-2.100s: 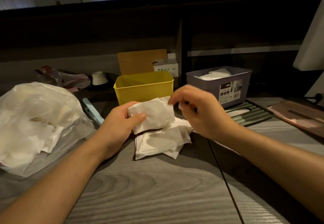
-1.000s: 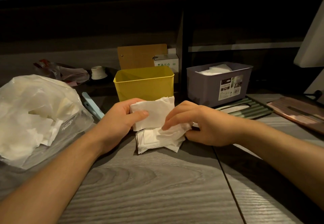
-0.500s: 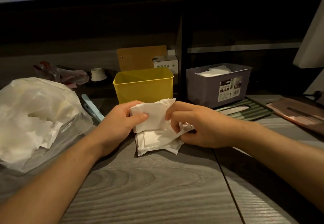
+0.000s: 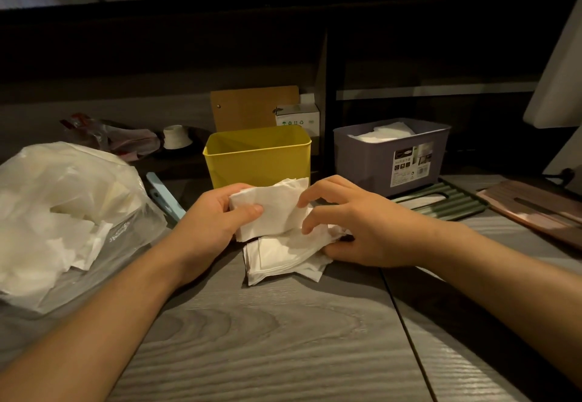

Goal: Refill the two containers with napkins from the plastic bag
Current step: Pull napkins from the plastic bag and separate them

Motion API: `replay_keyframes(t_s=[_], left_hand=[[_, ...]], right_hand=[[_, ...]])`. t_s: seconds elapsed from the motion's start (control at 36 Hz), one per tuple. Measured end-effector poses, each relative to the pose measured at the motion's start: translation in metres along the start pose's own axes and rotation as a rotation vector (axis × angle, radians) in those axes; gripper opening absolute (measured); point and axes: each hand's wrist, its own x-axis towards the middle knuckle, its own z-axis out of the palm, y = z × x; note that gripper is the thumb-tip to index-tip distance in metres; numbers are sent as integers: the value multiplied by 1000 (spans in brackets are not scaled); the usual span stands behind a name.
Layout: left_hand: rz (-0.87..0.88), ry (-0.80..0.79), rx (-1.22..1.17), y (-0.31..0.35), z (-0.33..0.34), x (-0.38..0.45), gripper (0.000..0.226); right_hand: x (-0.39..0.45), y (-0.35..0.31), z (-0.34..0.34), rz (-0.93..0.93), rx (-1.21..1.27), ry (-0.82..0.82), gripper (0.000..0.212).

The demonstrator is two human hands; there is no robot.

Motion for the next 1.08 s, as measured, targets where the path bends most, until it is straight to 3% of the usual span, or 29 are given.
replay_keyframes(t_s=[0.31, 0.56, 0.75, 1.08], left_hand=[[2, -57, 38, 2, -1, -2, 24], [-2, -42, -43, 1, -1, -2, 18], [-17, -50, 2, 0, -1, -1, 16], [21, -54, 36, 1, -2, -1, 19]], right_hand=[[2, -1, 3, 20, 33, 61, 11], [4, 2, 6, 116, 313, 180, 23], [3, 3, 5, 141, 237, 11, 24], [1, 1, 6, 292, 482, 246, 14]])
